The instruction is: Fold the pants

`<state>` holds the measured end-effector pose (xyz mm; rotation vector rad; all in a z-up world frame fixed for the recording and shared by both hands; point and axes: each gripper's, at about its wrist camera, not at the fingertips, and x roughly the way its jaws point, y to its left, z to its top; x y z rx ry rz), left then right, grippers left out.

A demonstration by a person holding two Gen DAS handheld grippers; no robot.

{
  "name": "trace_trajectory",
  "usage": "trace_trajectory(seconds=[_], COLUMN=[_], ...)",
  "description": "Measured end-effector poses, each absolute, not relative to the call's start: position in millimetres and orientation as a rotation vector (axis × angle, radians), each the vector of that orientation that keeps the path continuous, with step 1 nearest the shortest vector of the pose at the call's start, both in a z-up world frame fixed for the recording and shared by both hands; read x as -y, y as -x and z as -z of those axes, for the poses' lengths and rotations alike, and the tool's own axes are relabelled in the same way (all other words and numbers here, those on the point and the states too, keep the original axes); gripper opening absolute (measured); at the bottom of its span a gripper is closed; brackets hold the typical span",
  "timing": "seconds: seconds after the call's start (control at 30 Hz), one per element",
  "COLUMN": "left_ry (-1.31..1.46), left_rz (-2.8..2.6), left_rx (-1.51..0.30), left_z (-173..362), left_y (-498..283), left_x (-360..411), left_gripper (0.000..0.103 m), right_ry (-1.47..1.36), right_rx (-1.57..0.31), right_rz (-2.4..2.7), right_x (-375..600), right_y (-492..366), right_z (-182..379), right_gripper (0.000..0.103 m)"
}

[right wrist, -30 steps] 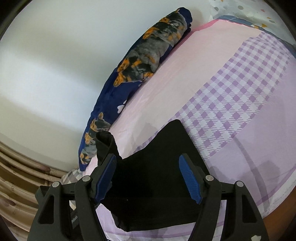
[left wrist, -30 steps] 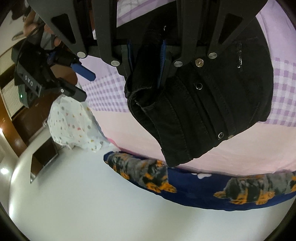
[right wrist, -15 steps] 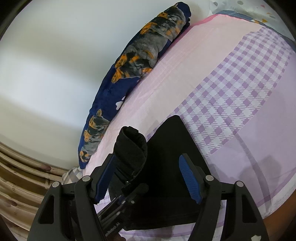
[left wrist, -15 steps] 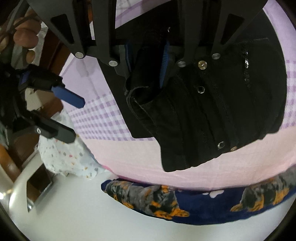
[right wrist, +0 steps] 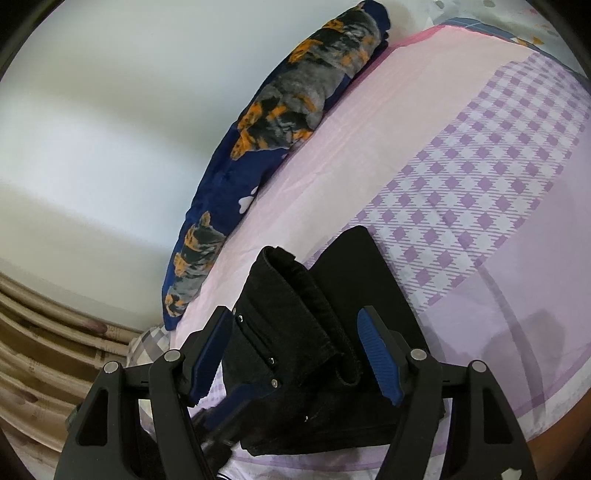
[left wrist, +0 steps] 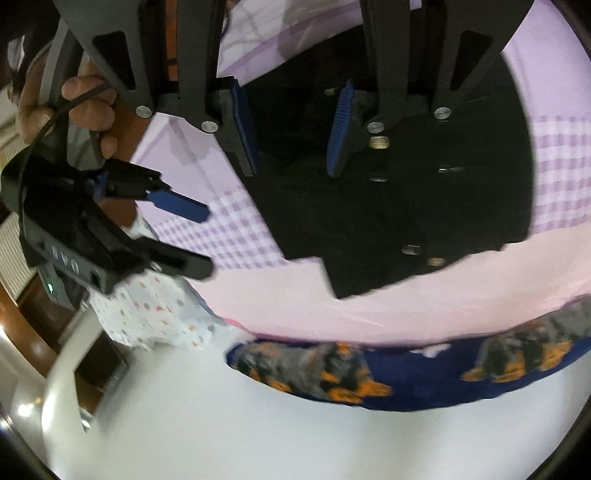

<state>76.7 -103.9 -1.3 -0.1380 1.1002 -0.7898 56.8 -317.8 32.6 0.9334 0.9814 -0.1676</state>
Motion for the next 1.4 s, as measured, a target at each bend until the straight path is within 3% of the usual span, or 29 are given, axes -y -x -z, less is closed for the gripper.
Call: trace_trajectory(seconds=[0.4,1.07,1.13,1.33,1.4], left_ry=[0.093,0.107,0.104,0.112,0.117], left_rz=[0.533,0.546,0.549,0.552,0.552], left_rx=[-1.099,-1.203,-1.204,-1.211,-1.215], left_z=[31.8,66.8,68.0,73.0,74.7], left_y=[-99.7,-96.8,-97.1,-98.5,-99.1], left_x=[24.1,35.5,35.8,35.3,34.6], left_gripper=[0.041,0.041,0.041,0.041,0.041], right_ry=[-0.712,-0.59,-0.64,-0.767,-0.78], right_rx=[-1.208,-1.406,-1.407,-1.387,-1.383], right_rz=[0.0,-0.292,-0.328,-0.394,-0.403], right_x=[319.8,306.1,305.5,304.9,303.5], right_y=[-78.5,-147.0,-153.0,-161.2,-160.5], right_z=[-2.0,51.3,59.3,76.9,79.7], right_gripper=[0.068,0.068,0.066,0.048,0.048])
